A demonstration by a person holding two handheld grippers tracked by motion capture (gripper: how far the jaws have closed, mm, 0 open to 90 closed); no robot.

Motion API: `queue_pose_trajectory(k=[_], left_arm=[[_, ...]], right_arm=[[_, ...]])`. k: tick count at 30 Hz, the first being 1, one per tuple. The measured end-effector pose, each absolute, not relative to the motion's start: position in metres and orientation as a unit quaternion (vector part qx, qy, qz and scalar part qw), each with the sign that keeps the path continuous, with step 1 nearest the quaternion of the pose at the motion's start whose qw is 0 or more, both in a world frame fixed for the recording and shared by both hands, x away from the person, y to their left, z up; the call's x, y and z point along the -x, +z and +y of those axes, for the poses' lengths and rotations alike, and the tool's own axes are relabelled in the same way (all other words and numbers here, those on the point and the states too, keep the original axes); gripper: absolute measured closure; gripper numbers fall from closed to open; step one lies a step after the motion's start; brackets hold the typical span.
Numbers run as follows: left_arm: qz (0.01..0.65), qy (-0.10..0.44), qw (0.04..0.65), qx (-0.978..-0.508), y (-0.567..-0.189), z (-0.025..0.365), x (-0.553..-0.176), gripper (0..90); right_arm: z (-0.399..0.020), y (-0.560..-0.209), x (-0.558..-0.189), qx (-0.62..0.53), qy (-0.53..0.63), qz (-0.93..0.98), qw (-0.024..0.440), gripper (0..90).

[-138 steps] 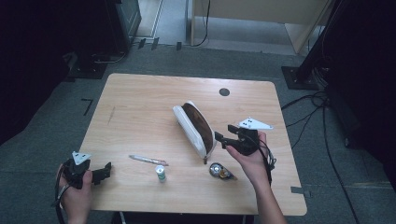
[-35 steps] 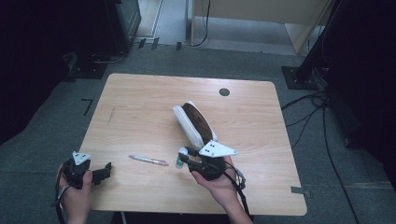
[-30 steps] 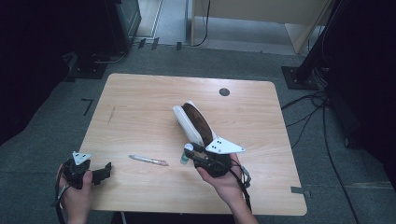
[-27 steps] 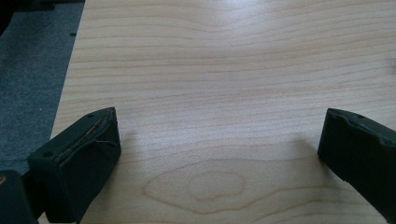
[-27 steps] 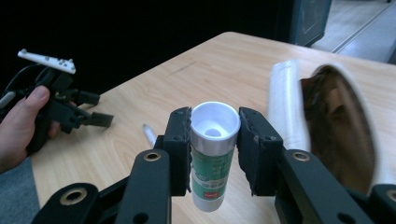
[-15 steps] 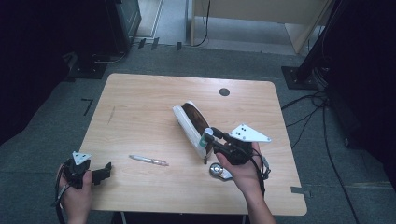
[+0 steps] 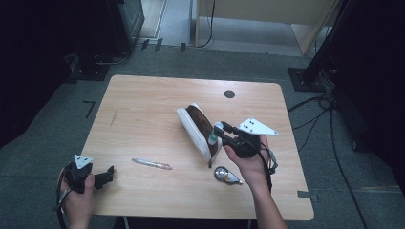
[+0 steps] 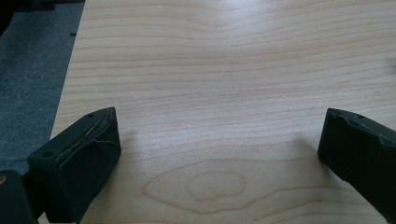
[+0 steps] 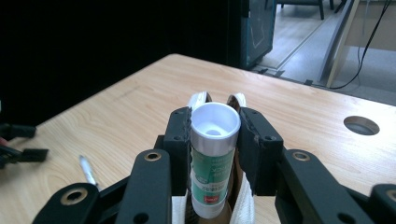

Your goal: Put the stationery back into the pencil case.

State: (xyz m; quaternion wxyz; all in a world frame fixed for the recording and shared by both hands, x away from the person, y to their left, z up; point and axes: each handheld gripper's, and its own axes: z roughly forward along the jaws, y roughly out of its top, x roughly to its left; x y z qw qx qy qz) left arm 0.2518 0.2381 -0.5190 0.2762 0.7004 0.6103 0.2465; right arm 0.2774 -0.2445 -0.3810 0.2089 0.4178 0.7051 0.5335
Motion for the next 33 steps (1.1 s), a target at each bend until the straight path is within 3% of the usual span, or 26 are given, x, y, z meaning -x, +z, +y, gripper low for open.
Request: queue_pose_trajectory(k=[33], left_arm=[[0.608,0.245,0.276,-0.703,-0.519,0.238,-0.252,0.0]], right_arm=[[-0.213,-0.442,-0.314,-0.419,0.441,0.773,0.182,66.2]])
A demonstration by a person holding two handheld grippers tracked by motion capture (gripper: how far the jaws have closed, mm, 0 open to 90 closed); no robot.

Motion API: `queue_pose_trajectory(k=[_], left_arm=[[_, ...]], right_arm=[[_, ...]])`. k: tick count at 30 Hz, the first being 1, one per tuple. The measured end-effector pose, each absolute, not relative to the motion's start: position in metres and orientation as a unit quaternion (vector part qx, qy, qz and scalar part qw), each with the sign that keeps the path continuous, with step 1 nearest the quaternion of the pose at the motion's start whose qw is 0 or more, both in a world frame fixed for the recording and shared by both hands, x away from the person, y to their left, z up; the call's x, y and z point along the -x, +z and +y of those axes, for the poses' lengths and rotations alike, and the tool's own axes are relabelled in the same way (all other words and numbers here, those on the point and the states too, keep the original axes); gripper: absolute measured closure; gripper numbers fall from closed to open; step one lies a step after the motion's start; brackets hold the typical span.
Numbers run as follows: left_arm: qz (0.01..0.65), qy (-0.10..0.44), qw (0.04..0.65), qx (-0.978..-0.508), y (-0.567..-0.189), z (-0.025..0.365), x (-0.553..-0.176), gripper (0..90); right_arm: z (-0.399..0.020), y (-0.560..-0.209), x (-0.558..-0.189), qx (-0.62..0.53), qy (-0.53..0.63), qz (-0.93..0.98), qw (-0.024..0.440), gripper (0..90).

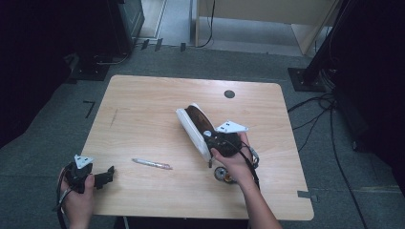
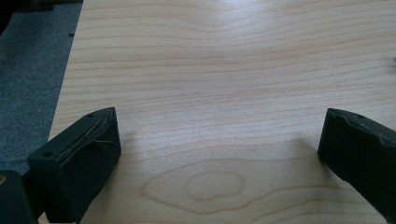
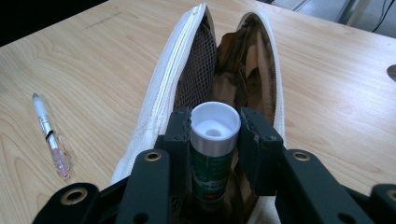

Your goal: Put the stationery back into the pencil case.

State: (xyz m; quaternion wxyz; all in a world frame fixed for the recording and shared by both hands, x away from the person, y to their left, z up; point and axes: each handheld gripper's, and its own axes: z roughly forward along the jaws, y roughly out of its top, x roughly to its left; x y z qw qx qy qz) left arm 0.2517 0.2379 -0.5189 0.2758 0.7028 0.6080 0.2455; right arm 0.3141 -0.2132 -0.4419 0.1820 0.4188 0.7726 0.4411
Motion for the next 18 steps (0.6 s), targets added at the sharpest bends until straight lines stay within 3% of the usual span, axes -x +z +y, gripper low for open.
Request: queue_pose_trajectory(k=[18], left_arm=[[0.608,0.245,0.276,-0.703,-0.519,0.238,-0.252,0.0]], right_arm=[[-0.197,-0.446,-0.325,-0.437,0.400,0.785,0.183,66.2]])
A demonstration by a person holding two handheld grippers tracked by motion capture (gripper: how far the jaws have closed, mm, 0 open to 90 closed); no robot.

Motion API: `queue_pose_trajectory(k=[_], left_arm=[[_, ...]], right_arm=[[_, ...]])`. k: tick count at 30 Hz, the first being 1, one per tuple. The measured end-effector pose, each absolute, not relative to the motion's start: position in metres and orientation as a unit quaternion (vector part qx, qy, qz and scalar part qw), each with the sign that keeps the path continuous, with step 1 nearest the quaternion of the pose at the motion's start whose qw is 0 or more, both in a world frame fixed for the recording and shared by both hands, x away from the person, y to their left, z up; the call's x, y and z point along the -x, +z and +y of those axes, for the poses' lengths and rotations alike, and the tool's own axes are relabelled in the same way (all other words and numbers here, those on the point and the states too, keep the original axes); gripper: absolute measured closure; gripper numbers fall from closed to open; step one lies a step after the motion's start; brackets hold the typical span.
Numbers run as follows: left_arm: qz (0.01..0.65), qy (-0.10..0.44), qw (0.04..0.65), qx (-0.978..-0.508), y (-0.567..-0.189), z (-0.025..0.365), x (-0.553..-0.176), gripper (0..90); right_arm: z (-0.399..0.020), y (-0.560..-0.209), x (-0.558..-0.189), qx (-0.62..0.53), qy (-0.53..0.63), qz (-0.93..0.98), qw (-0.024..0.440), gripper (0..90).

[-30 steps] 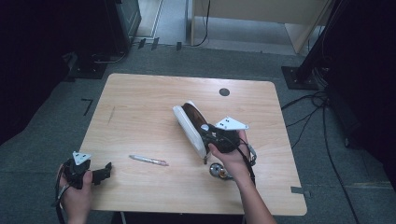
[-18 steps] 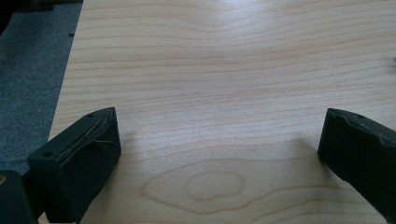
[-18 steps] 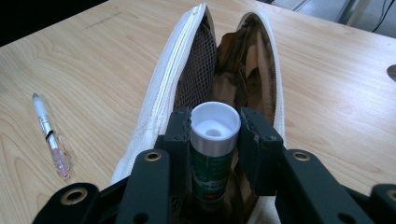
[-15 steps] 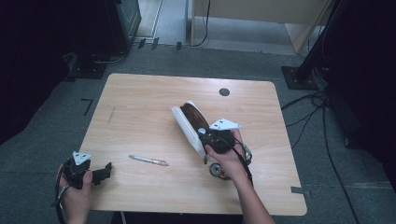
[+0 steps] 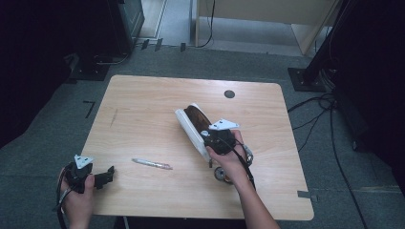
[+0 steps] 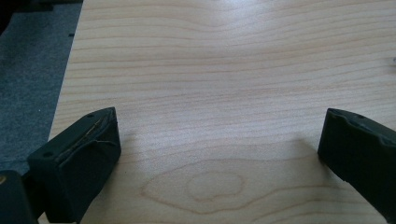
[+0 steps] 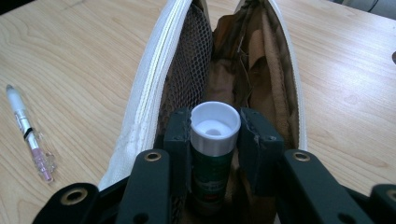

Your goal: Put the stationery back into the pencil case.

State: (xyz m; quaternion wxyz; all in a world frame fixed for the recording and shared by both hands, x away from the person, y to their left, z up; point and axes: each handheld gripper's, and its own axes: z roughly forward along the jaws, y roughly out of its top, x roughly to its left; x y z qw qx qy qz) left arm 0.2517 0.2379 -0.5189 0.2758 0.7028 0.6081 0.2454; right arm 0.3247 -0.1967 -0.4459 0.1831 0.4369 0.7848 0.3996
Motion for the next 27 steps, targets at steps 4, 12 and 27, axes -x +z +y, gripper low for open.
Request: queue_pose_trajectory(k=[4,12,27], left_arm=[[0.608,0.245,0.276,-0.703,-0.519,0.238,-0.252,0.0],[0.608,0.245,0.276,-0.703,-0.519,0.238,-0.252,0.0],[0.607,0.245,0.276,-0.704,-0.519,0.238,-0.252,0.0]], right_arm=[[-0.191,-0.444,-0.328,-0.440,0.386,0.789,0.188,66.2],[-0.180,-0.445,-0.337,-0.441,0.378,0.790,0.195,66.2],[-0.157,-0.453,-0.361,-0.442,0.351,0.801,0.201,66.3]])
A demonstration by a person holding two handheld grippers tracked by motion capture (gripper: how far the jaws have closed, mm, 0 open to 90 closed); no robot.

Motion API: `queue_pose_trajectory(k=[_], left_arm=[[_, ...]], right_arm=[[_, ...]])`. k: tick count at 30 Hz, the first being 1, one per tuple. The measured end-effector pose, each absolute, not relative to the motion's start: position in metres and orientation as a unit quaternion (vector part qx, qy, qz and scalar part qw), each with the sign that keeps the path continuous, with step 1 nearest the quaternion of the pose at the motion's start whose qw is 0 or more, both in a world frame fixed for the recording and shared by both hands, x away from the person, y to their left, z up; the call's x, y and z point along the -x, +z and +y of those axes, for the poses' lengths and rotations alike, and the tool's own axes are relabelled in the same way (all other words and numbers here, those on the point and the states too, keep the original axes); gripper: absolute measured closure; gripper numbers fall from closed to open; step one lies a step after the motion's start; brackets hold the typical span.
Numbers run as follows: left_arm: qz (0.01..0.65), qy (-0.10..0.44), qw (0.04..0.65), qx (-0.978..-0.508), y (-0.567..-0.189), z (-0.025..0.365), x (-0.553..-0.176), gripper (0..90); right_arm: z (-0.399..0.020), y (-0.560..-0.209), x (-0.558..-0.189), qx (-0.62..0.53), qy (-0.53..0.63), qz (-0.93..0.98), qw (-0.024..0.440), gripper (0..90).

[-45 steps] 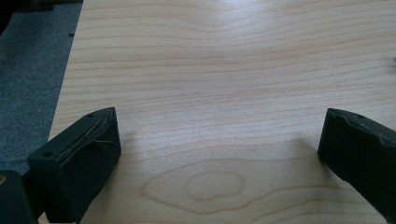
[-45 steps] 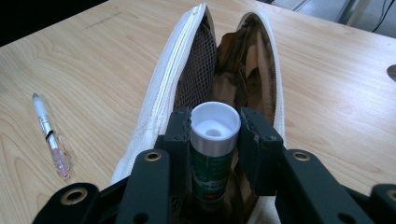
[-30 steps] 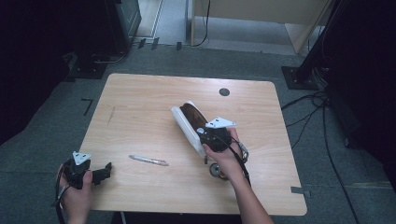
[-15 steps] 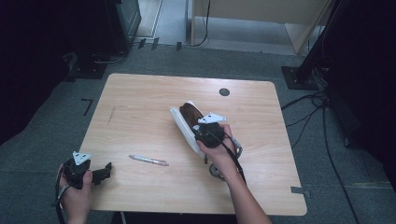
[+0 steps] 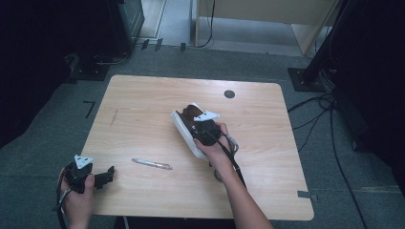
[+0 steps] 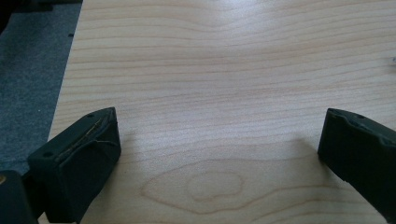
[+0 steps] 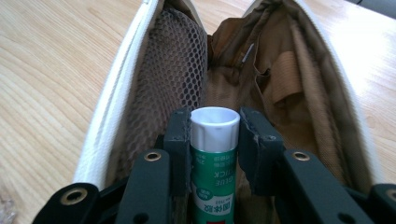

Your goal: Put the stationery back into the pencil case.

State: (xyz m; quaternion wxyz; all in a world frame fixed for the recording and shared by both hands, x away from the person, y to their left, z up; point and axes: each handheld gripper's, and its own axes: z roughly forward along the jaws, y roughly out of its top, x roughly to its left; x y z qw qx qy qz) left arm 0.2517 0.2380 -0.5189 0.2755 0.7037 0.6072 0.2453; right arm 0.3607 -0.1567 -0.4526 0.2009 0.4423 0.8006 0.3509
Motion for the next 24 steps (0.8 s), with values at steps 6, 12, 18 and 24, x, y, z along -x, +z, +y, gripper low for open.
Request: queue_pose_trajectory(k=[6,12,18,24], left_arm=[[0.606,0.245,0.275,-0.705,-0.519,0.238,-0.252,0.0],[0.606,0.245,0.276,-0.705,-0.519,0.238,-0.252,0.0],[0.605,0.244,0.276,-0.706,-0.519,0.237,-0.252,0.0],[0.605,0.244,0.276,-0.706,-0.519,0.237,-0.252,0.0]], right_arm=[[-0.152,-0.459,-0.369,-0.453,0.333,0.803,0.200,65.8],[-0.149,-0.463,-0.372,-0.457,0.329,0.804,0.190,65.2],[-0.150,-0.463,-0.372,-0.455,0.326,0.805,0.195,60.2],[-0.153,-0.458,-0.368,-0.451,0.339,0.802,0.198,61.4]])
